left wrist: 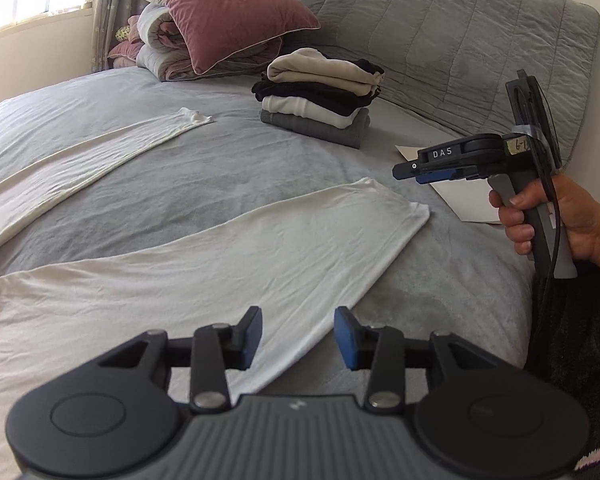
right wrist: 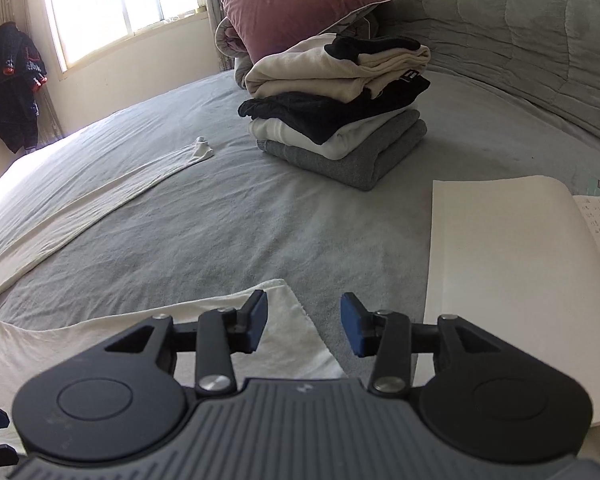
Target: Fold clothes
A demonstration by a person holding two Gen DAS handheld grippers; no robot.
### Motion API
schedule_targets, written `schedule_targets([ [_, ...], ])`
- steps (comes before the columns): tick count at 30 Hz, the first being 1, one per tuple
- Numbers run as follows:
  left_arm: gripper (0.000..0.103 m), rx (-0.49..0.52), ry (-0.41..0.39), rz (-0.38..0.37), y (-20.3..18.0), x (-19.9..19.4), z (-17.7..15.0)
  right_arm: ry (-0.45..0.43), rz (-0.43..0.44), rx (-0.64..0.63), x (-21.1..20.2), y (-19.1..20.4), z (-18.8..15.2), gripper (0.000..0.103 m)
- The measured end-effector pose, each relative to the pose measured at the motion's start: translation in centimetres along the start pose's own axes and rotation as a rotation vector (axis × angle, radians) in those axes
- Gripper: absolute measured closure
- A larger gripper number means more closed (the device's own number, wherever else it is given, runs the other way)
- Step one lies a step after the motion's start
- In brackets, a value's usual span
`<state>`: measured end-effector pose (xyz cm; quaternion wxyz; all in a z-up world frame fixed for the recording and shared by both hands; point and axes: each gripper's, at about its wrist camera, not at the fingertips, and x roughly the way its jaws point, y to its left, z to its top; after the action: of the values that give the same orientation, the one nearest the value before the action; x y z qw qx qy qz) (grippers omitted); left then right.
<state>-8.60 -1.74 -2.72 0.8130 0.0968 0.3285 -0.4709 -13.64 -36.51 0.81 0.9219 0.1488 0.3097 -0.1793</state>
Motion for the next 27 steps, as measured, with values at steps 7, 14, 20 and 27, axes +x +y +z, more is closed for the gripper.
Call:
schedule_targets([
  [7,0.06,-0.008,0.047,0.026,0.6,0.6,-0.1,0.063,-0.028,-0.043,3.7,0.7,-0.5,0.065],
  [14,0.056,-0.093,0.022,0.164,3.6,-1.8,1.2,0.077,-0.001,-0.041,2.4,0.7,0.3,0.061],
  [20,0.037,-0.221,0.012,0.368,8.5,-5.4,1.9,0.097,0.077,-0.079,1.6,2.4,1.5,0.055],
  [27,0.036,-0.473,-0.132,0.561,15.3,-10.3,-0.3,0.119,0.197,-0.143,1.9,8.2,3.1,0.047],
])
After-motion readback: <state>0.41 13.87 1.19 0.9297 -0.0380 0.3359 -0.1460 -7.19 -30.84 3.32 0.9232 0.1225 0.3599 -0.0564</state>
